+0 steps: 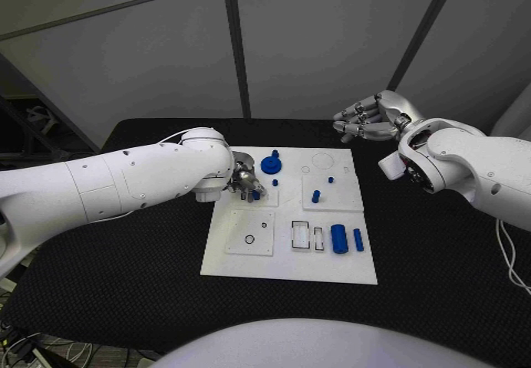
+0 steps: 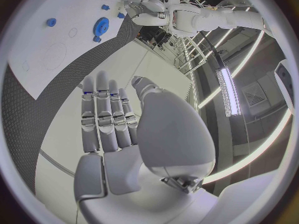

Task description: Assemble the parts on the task board

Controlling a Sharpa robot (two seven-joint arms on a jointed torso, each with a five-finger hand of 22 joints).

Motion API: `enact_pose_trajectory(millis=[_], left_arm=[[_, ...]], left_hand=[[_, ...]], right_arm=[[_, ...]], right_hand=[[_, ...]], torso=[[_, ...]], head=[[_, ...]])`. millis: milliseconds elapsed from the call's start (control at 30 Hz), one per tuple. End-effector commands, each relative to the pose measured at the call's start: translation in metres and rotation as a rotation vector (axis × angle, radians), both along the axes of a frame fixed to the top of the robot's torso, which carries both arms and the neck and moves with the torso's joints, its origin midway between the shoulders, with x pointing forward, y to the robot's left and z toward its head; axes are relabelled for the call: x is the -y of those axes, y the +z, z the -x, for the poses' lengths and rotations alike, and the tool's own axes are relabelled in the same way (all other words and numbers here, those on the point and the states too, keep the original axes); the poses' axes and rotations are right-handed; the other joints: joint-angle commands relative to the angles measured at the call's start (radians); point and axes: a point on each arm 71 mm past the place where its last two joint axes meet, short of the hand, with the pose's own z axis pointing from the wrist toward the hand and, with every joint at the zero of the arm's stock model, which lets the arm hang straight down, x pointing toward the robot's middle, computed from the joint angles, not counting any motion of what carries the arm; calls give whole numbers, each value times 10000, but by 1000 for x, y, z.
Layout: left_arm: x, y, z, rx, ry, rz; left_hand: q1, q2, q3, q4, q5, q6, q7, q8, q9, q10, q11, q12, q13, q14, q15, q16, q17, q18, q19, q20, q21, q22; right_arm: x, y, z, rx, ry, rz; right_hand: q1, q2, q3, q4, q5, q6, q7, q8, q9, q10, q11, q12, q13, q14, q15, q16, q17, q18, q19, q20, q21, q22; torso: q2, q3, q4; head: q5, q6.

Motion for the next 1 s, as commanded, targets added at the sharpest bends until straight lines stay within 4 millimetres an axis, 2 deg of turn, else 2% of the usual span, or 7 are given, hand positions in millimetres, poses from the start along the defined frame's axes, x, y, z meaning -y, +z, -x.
enact_pose_trajectory(millis=[33, 1000], left_arm=[[0, -1, 1, -77, -23, -169], [-1, 2, 1, -81, -124, -270]], left_hand=[[-149, -2, -42, 71, -20, 102, 5, -53, -17, -9, 13, 11, 7, 305, -30, -55, 15, -279, 244, 19, -26, 1615], [-225, -136, -140, 43, -37, 141, -17, -40, -41, 21, -1, 59, 50, 307, -32, -55, 16, -286, 263, 18, -10, 1642]], right_arm=[[-1, 1, 0, 3, 78, -31], [0, 1, 0, -14, 63, -19]], right_hand=[[-76, -15, -22, 45, 61, -66, -20, -48, 11, -56, -10, -34, -11, 21, 77, -53, -11, 114, 50, 53, -26, -8], [-76, -15, -22, 45, 61, -66, -20, -48, 11, -56, -10, -34, -11, 21, 77, -53, -11, 114, 50, 53, -26, -8]], torso=[[4, 2, -8], [1, 0, -4]], head=[[4, -2], [1, 28]])
